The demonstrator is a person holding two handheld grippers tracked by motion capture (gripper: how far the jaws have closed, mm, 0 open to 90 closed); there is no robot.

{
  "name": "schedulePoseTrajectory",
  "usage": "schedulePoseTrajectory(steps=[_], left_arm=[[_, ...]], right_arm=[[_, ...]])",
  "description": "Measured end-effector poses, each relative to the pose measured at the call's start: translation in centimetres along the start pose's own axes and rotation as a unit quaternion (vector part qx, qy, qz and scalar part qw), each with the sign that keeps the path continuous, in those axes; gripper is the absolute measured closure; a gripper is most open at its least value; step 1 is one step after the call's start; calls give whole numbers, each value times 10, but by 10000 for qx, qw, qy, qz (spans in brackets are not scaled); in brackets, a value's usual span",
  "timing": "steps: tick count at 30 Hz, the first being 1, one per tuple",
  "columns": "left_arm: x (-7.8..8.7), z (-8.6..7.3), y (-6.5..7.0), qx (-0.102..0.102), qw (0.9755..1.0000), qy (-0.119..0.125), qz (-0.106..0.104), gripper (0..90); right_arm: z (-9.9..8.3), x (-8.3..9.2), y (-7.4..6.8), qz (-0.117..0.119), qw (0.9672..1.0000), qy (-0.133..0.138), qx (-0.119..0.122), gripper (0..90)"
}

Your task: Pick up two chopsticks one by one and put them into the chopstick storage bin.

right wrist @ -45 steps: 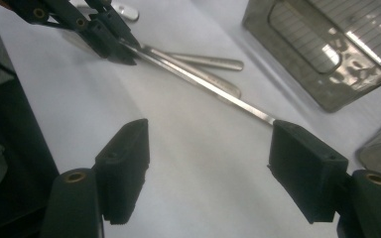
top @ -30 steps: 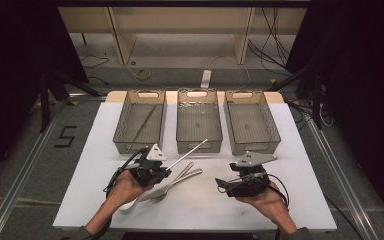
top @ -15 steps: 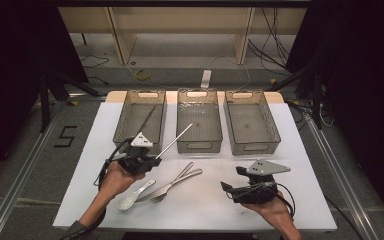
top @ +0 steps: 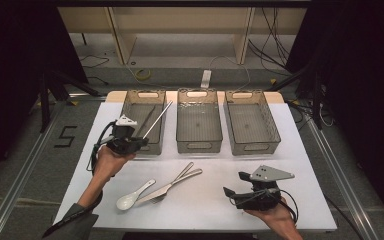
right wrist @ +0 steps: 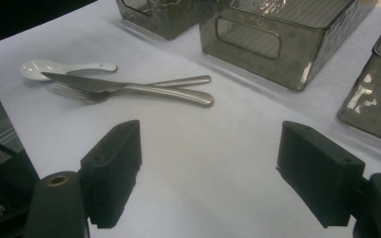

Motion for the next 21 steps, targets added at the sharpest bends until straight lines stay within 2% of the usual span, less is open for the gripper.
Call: schedulePoseTrajectory(steps=[5, 21], left_arm=[[-6, 9, -19, 204, 9997, 27, 131, 850], [-26, 23, -61, 390, 9982, -132, 432, 850]], right_arm=[[-3, 2, -3, 25, 10000, -34, 45, 260], [-6, 2, -11, 72, 9998, -74, 159, 255]])
Point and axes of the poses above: each handheld gripper's, and its own axes: x roughly backward along the jaws, z roughly out of its top, y roughly to its right, the point moved 8 cm from there along -x, roughly forward along the jaws, and after that the axes turned 8 degrees about -x, right-handed, at the moved point
